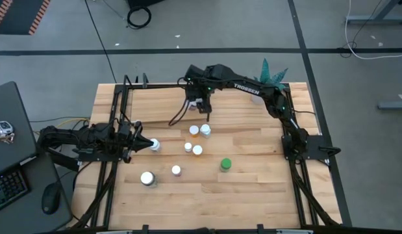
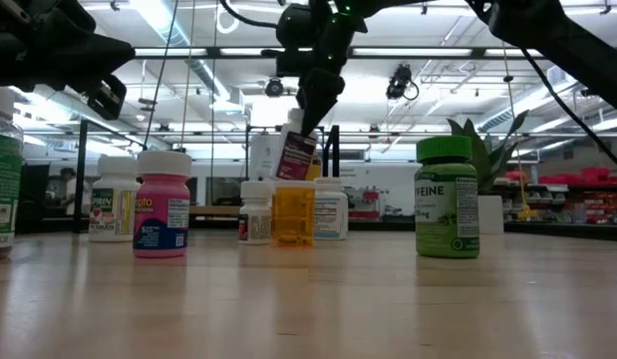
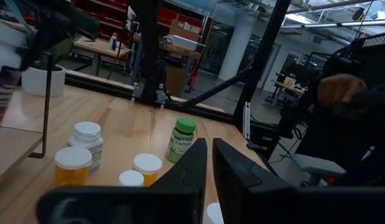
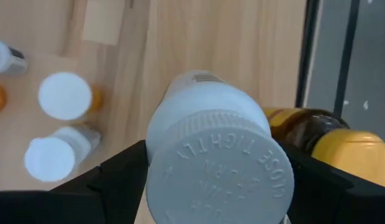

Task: Pick and place medicine bottles onto shelf by color
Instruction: Put the white and purple pill bottle on the shelf

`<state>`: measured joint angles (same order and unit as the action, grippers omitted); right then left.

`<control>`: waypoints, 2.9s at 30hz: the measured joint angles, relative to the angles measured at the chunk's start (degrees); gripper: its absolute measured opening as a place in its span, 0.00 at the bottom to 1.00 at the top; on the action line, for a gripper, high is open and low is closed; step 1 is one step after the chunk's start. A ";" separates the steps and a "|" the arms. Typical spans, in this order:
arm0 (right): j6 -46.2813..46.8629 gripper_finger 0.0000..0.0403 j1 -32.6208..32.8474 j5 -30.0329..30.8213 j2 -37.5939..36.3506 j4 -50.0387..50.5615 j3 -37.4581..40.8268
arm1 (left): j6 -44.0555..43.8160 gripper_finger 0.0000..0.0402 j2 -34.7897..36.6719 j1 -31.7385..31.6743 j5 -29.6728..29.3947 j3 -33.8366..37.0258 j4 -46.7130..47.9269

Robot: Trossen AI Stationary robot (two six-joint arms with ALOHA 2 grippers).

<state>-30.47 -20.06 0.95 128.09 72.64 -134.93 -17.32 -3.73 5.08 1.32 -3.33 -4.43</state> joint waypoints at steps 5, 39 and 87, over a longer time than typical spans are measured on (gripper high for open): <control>0.69 0.77 0.46 -0.46 0.00 -0.12 0.00 | -0.44 0.10 -0.02 -0.02 -1.12 0.00 -3.38; 2.15 0.77 1.60 -0.87 0.28 -1.51 2.10 | 0.08 0.07 -0.02 -0.02 -1.71 0.00 -11.82; 3.46 0.86 0.42 -0.94 0.31 -3.41 4.11 | 2.10 0.10 0.00 -0.01 -1.70 0.00 -7.23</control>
<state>-27.00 -19.64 0.01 128.40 69.23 -130.82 -15.22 -3.73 5.07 -0.37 -3.33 -11.66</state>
